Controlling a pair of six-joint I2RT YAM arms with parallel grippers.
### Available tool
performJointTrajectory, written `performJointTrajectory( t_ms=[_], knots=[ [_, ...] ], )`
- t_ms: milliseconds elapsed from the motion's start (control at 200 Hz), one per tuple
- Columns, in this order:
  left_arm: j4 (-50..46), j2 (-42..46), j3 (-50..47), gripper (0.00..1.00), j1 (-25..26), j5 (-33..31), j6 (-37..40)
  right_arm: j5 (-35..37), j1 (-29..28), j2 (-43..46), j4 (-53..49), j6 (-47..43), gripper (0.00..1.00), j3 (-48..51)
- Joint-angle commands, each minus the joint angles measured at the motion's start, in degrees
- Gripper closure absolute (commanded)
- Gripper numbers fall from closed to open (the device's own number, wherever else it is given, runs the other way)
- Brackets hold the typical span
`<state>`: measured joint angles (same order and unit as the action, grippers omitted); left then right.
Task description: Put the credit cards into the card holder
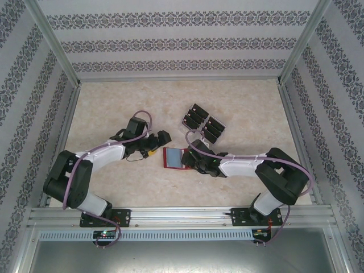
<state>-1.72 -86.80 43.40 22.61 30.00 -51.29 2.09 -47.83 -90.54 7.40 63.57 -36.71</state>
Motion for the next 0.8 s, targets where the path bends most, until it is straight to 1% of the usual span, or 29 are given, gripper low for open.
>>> performJointTrajectory(
  t_ms=[0, 85, 270, 435, 585, 675, 794],
  knots=[
    [6.16, -2.05, 1.23, 0.0, 1.72, 1.99, -1.86, -0.64, 0.54, -2.96, -0.48, 0.77, 0.58, 1.99],
    [8.59, -3.81, 1.8, 0.0, 2.67, 2.48, -3.24, -0.88, 0.64, -3.49, 0.09, 0.89, 0.58, 2.3],
    [9.1, -5.23, 2.43, 0.0, 3.65, 1.17, -3.79, -1.19, 0.89, -3.61, 0.88, 1.03, 0.59, 2.95],
    [15.66, -4.7, 1.14, 0.0, 3.92, 2.21, -6.35, -2.2, 0.93, -2.75, 2.01, -0.2, 0.58, 3.21],
    [17.13, -4.73, 1.41, 0.0, 4.35, 3.56, -7.27, -4.44, 0.41, 0.46, 3.7, -4.61, 0.46, 2.63],
    [17.72, -4.89, 1.25, 0.0, 4.71, 3.75, -7.72, -4.46, -0.38, 2.56, 1.66, -7.22, 0.43, 0.56],
    [18.74, -4.79, 1.19, 0.0, 5.2, 3.93, -8.43, -4.52, -1.16, 3.46, -0.17, -8.51, 0.41, -1.71]
  ],
)
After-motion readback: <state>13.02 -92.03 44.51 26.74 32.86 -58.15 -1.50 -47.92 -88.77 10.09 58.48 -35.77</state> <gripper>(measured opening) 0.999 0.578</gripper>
